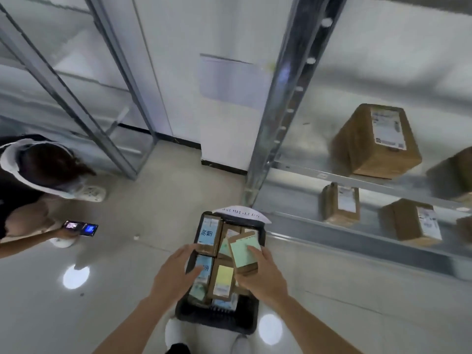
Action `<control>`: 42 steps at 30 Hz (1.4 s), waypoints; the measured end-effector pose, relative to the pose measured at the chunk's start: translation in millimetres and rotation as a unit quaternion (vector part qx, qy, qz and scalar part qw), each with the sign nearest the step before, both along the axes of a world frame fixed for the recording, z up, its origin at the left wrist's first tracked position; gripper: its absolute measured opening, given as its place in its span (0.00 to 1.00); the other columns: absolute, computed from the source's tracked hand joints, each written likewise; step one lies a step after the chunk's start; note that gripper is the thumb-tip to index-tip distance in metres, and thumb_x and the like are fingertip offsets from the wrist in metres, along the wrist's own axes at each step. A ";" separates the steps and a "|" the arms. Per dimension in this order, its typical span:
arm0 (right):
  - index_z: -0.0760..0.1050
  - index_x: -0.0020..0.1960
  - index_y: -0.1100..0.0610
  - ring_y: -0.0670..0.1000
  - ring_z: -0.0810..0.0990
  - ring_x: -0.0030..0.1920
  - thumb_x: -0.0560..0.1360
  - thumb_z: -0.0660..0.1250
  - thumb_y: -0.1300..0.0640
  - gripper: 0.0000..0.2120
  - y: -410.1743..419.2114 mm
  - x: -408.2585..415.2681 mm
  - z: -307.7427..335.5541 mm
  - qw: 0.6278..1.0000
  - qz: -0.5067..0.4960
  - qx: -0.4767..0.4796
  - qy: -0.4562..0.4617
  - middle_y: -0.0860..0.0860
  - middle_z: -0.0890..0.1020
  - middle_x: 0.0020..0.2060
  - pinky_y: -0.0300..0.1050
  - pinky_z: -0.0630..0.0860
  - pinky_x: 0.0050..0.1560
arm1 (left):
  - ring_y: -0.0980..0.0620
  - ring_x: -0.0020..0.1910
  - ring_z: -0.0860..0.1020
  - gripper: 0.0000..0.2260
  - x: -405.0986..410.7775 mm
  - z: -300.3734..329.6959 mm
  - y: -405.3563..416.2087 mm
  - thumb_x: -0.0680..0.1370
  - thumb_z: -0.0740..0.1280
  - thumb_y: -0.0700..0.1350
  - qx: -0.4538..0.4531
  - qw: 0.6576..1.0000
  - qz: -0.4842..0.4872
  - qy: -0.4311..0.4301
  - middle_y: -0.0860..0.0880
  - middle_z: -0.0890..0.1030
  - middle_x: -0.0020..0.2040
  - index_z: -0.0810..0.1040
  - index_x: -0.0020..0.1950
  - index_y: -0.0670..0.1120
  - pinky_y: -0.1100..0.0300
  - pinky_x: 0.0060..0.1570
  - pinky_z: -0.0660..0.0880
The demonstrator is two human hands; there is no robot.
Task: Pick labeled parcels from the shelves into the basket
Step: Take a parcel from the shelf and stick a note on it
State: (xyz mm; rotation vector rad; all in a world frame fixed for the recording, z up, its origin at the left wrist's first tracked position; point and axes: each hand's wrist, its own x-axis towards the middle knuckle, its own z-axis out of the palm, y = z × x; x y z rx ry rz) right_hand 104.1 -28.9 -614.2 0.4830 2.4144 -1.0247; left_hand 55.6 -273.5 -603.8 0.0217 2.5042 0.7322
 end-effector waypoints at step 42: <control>0.41 0.81 0.36 0.54 0.52 0.82 0.84 0.56 0.43 0.32 -37.7 -130.5 -379.4 0.995 0.027 0.061 -0.071 0.46 0.38 0.82 0.62 0.56 0.79 | 0.55 0.75 0.62 0.26 -106.0 -338.7 -43.2 0.81 0.52 0.62 -0.052 0.993 -0.105 -0.024 0.55 0.65 0.77 0.63 0.78 0.55 0.54 0.72 0.62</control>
